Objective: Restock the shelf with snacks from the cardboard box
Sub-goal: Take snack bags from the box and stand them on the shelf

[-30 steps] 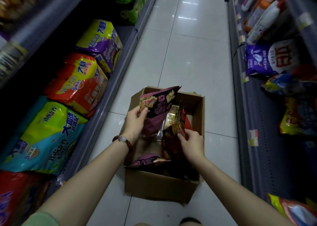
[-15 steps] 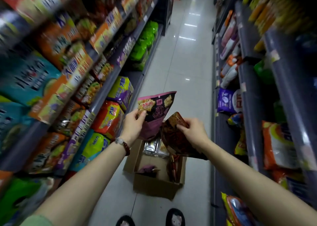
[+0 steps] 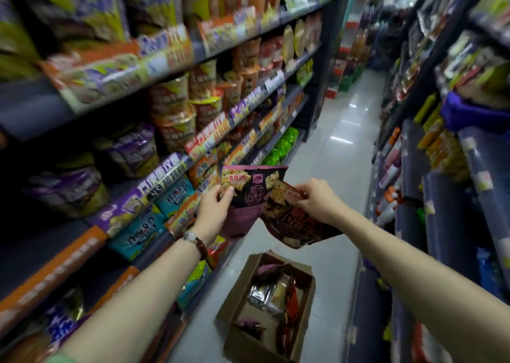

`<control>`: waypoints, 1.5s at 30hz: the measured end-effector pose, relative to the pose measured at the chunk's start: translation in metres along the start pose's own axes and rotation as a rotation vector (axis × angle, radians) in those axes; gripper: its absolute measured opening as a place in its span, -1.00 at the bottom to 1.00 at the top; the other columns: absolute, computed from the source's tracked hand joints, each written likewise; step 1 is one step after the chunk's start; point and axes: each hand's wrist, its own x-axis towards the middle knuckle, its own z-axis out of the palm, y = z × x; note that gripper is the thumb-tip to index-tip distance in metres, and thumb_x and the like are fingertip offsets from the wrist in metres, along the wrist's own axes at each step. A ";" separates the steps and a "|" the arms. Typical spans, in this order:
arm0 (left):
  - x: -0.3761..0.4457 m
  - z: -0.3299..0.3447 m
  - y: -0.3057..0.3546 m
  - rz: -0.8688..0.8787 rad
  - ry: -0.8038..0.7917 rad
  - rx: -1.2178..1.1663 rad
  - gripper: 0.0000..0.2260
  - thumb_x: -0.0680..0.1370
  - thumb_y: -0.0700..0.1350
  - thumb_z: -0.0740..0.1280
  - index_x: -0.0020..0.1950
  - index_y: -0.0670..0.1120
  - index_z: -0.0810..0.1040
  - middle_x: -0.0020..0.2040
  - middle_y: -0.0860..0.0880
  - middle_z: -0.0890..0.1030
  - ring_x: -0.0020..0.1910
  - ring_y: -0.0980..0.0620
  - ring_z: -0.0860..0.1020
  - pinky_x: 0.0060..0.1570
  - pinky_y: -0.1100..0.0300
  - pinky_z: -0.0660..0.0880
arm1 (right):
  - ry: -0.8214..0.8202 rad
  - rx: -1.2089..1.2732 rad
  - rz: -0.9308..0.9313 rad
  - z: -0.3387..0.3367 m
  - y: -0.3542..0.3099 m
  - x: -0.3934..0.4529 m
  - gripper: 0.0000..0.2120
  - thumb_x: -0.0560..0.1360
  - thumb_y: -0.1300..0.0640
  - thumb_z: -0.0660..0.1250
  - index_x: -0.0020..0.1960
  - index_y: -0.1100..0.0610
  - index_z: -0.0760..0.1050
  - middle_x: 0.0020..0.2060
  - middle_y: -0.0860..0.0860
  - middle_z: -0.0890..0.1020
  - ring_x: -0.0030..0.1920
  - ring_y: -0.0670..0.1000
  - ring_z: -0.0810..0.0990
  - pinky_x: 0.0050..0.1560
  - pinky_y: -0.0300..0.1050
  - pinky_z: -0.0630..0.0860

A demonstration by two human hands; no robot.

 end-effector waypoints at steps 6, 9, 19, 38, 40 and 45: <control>-0.027 -0.061 0.054 0.044 0.184 -0.046 -0.79 0.59 -0.01 0.24 -0.10 -0.08 0.59 -0.08 -0.09 0.67 -0.04 -0.06 0.61 0.03 -0.06 0.52 | 0.034 -0.095 -0.276 -0.057 -0.069 0.004 -0.79 0.50 0.02 0.36 -0.10 0.16 0.64 -0.23 0.00 0.65 -0.21 0.02 0.59 -0.11 -0.05 0.53; -0.044 -0.096 0.073 0.106 0.253 -0.023 -0.79 0.57 0.04 0.25 -0.17 -0.01 0.57 -0.17 -0.02 0.64 -0.15 0.07 0.56 -0.08 0.05 0.48 | 0.048 -0.122 -0.375 -0.070 -0.106 0.007 -0.82 0.46 0.03 0.42 -0.16 0.15 0.63 -0.29 -0.01 0.65 -0.27 -0.02 0.58 -0.17 -0.04 0.53; -0.123 -0.239 0.104 0.198 0.516 0.022 -0.82 0.58 0.00 0.25 -0.15 0.04 0.60 -0.14 0.08 0.66 -0.09 0.08 0.59 -0.04 0.11 0.48 | 0.034 -0.081 -0.672 -0.077 -0.245 -0.010 -0.71 0.45 0.01 0.43 0.03 0.21 0.63 -0.20 -0.10 0.59 -0.28 -0.19 0.49 -0.41 -0.44 0.31; -0.288 -0.410 0.152 0.457 0.994 -0.062 -0.84 0.58 -0.08 0.28 -0.12 0.10 0.61 -0.12 0.08 0.66 -0.07 0.11 0.60 0.00 0.18 0.50 | 0.155 -0.031 -1.139 -0.086 -0.470 -0.076 -0.76 0.45 0.04 0.43 0.03 0.17 0.66 -0.13 0.02 0.69 -0.12 0.00 0.65 -0.13 -0.12 0.58; -0.299 -0.427 0.157 0.465 1.048 -0.126 -0.86 0.58 -0.07 0.28 -0.09 0.07 0.62 -0.05 -0.01 0.66 -0.01 -0.01 0.60 0.02 0.06 0.51 | 0.225 -0.023 -1.173 -0.091 -0.487 -0.075 -0.78 0.45 0.03 0.43 0.03 0.13 0.65 -0.10 0.01 0.70 -0.09 0.01 0.64 -0.06 0.00 0.59; -0.326 -0.459 0.175 0.502 1.167 -0.208 -0.88 0.60 -0.10 0.25 -0.08 0.02 0.57 -0.09 0.05 0.60 -0.06 0.10 0.56 -0.08 0.23 0.51 | 0.430 -0.056 -1.250 -0.096 -0.519 -0.077 -0.75 0.47 0.04 0.40 0.10 0.13 0.62 -0.05 0.05 0.68 -0.03 0.13 0.61 -0.10 0.04 0.57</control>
